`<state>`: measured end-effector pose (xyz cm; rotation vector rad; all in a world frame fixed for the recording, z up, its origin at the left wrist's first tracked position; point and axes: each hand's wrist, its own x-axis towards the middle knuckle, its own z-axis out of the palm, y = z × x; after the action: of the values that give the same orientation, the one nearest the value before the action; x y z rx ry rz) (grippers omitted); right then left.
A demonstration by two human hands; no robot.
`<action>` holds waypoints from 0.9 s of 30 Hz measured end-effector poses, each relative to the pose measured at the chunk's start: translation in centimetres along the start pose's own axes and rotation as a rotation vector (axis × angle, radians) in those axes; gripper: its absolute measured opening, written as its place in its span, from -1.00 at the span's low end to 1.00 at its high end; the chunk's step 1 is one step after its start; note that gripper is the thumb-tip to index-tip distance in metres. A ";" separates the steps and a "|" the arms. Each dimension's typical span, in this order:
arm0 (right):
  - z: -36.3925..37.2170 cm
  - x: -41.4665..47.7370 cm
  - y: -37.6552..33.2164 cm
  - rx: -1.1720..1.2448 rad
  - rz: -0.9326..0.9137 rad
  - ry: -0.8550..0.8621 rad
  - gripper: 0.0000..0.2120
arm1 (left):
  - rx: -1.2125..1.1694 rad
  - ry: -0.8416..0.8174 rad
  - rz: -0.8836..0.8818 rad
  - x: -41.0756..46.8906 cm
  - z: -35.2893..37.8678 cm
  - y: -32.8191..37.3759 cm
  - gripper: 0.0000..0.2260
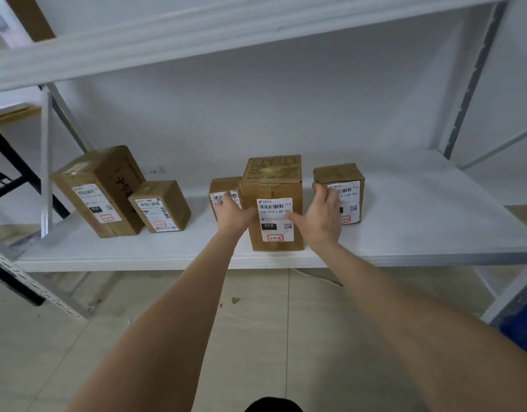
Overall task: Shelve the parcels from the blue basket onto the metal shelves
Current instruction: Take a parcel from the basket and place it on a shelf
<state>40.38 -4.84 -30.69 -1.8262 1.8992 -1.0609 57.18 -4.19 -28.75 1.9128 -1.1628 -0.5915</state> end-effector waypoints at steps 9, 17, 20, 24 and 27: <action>-2.2 2.6 -4.2 -0.488 -0.450 -0.172 -0.13 | 0.849 0.005 0.592 -0.8 -1.3 4.8 -0.20; -1.4 3.2 -3.7 -0.535 -0.459 -0.200 -0.22 | 0.921 0.056 0.604 0.1 -0.2 4.1 -0.40; -1.2 3.7 -3.6 -0.535 -0.456 -0.180 -0.23 | 0.925 0.068 0.592 0.6 0.2 4.4 -0.40; -0.7 4.6 -3.5 -0.535 -0.441 -0.171 -0.23 | 0.918 0.075 0.589 1.4 0.9 4.7 -0.42; -0.5 5.3 -3.5 -0.530 -0.436 -0.153 -0.21 | 0.917 0.073 0.596 2.0 1.2 5.0 -0.42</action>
<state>41.84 -9.47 -26.58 -2.6171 1.8528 -0.5184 54.75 -7.69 -25.29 2.0713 -2.0598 0.4177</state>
